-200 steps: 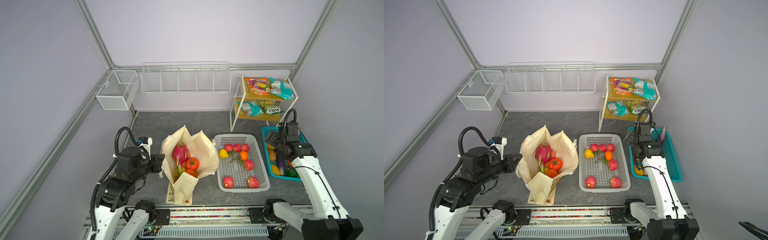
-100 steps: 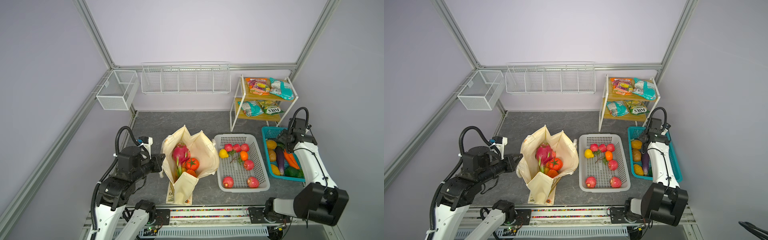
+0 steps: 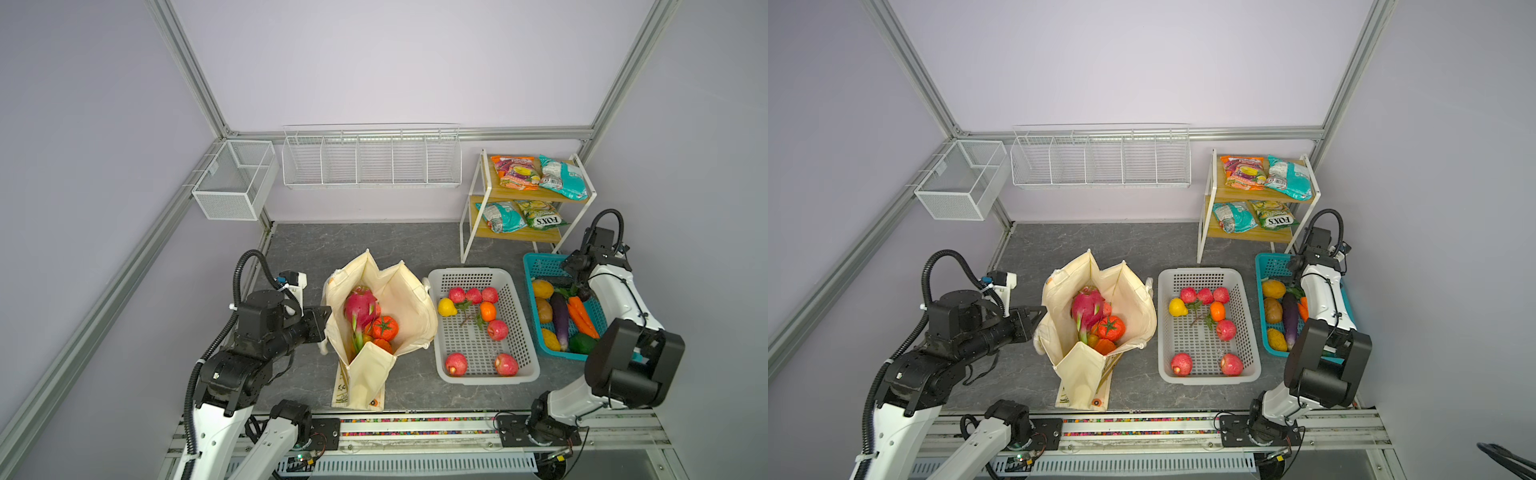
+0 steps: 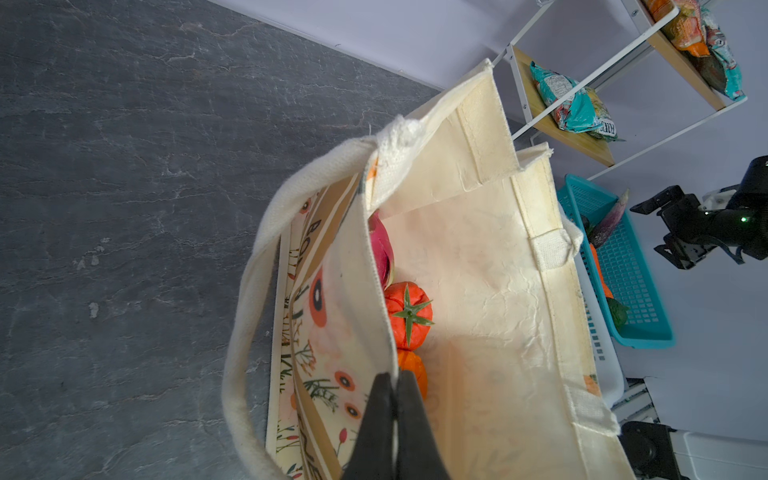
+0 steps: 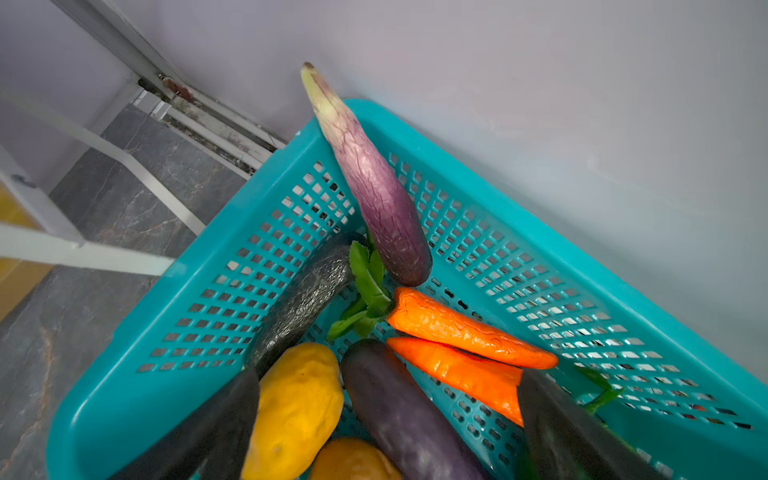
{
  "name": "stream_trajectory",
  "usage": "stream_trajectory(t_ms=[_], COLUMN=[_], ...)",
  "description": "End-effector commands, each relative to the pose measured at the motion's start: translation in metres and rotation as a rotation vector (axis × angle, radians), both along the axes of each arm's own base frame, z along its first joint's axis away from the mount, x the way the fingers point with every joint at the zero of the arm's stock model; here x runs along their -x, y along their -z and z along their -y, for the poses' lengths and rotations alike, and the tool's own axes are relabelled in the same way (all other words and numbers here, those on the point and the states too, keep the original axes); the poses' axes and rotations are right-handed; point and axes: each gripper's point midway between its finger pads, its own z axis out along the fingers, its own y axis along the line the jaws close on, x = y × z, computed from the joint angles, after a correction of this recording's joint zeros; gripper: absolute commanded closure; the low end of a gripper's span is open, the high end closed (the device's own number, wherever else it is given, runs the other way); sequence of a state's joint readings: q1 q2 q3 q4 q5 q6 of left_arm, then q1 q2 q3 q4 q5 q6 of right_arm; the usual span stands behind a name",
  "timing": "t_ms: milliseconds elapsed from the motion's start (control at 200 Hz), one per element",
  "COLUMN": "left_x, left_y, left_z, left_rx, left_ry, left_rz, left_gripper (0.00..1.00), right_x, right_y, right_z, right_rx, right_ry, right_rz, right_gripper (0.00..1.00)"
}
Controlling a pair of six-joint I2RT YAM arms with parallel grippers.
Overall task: Place the food into the grocery bag and tie it
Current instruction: 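Lower the right gripper onto the purple eggplant and close on it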
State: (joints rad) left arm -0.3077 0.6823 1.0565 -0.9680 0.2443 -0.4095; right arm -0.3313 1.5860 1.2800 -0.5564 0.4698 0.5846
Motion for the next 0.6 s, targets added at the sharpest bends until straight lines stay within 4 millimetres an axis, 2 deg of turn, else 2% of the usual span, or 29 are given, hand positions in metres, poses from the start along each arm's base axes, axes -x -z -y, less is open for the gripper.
stream_trajectory(t_ms=[0,255,595], left_x=[-0.001,-0.005,-0.006], left_y=[0.004,0.004,0.001], left_z=[0.003,0.007,0.011], left_rx=[-0.004,-0.001,0.01], left_ry=[0.019,0.037,0.058], left_rz=[-0.007,-0.002,0.009], left_gripper=[1.0,1.0,1.0], right_x=[-0.011,-0.041,-0.063], right_y=[-0.008,0.021,0.065], right_z=[0.021,0.045,0.06], right_rx=[0.059,0.073,0.094], right_ry=[0.072,0.112,0.11], right_rz=[0.025,-0.075,-0.187], right_gripper=[0.05,0.16,0.21])
